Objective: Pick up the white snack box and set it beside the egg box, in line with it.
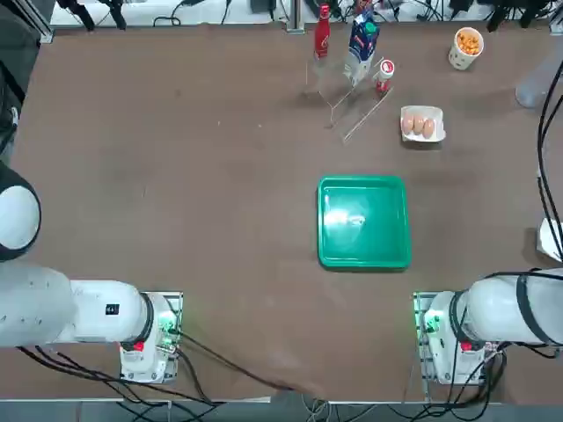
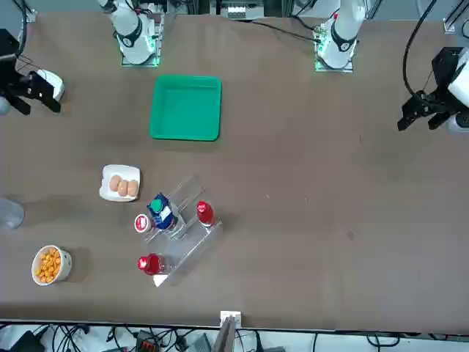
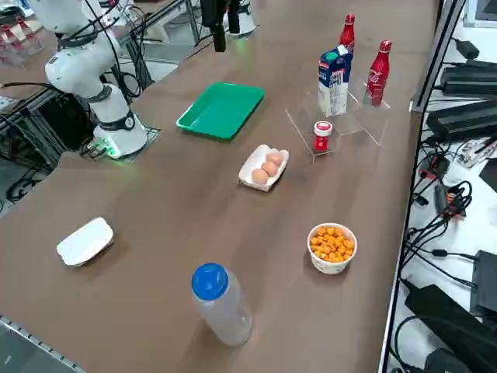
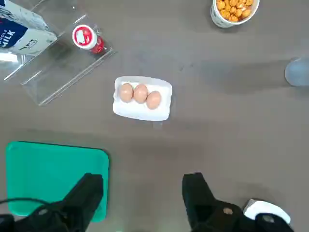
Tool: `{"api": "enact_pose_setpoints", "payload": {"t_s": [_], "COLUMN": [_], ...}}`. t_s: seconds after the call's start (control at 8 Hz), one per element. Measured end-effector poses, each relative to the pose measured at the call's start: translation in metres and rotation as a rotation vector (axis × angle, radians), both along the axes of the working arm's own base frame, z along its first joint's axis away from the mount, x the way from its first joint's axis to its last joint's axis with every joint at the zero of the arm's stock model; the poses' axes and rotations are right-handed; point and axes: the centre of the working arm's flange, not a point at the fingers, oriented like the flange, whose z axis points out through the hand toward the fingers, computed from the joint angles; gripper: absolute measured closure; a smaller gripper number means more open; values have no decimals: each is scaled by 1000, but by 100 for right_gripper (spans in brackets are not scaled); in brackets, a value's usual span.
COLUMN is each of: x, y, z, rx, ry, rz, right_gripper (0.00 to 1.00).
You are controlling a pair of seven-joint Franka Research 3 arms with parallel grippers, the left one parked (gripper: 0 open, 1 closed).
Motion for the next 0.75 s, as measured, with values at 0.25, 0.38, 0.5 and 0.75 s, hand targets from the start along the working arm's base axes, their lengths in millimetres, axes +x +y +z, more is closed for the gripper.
{"api": "enact_pose_setpoints", "payload": {"t_s": [0.25,0.38,0.5,0.75], "x": [0,0,0,0], "y": [-2,-3,-3,-3], "z": [1,1,1,1], "rx": [0,0,0,0], "ry": [-1,-1,-1,0], "rz": [-3,-5,-6,-5], "right_gripper": [0,0,0,0]}}
